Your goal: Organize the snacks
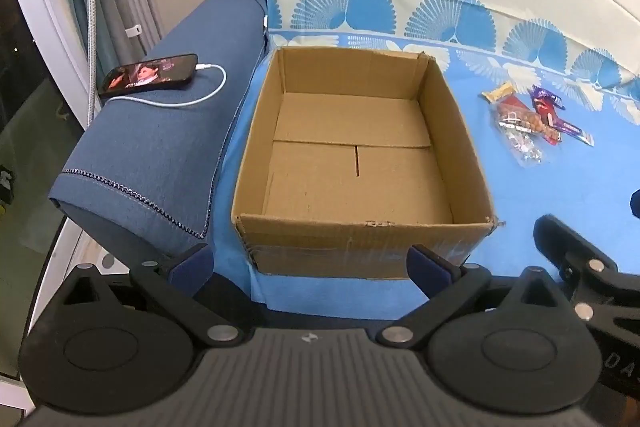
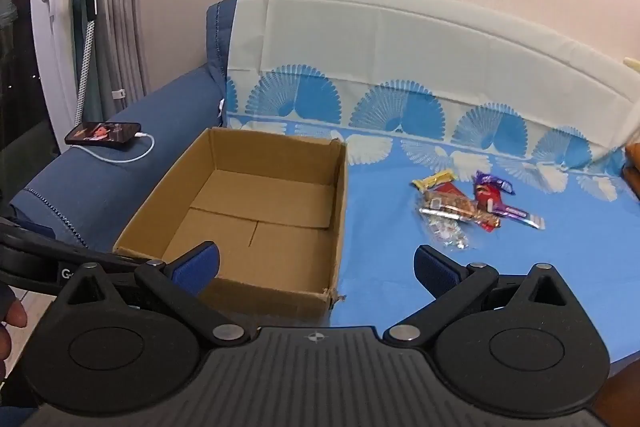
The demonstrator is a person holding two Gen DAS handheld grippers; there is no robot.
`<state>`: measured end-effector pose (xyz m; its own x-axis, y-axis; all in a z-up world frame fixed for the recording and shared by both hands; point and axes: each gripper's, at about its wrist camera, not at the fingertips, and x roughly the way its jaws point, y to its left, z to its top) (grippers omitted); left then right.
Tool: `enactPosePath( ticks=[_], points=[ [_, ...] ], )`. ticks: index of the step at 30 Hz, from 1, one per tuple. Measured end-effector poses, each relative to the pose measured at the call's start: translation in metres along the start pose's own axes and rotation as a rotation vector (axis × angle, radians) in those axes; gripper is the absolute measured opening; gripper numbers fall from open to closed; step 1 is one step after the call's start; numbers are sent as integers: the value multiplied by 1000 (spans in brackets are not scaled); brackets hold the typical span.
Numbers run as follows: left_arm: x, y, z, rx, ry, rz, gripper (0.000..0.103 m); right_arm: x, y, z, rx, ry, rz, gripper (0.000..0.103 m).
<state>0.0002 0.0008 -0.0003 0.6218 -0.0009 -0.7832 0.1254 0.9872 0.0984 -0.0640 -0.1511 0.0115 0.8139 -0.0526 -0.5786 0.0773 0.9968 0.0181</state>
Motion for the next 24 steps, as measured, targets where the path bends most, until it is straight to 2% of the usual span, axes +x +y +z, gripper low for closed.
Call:
enactPosePath(
  ticks=[5,11,19,24],
  points=[
    [6,3,0,4,16,9,103,9,-3,-2,27,49,42,103],
    [19,-11,2,18,64,43,103,15,0,-3,9,53,55,103],
    [20,-12,3,26,95,35,103,17,-4,-3,23,65,63,103],
    [20,-11,3,31,81,41,103,15,-5,-2,28,59,66,103]
  ],
)
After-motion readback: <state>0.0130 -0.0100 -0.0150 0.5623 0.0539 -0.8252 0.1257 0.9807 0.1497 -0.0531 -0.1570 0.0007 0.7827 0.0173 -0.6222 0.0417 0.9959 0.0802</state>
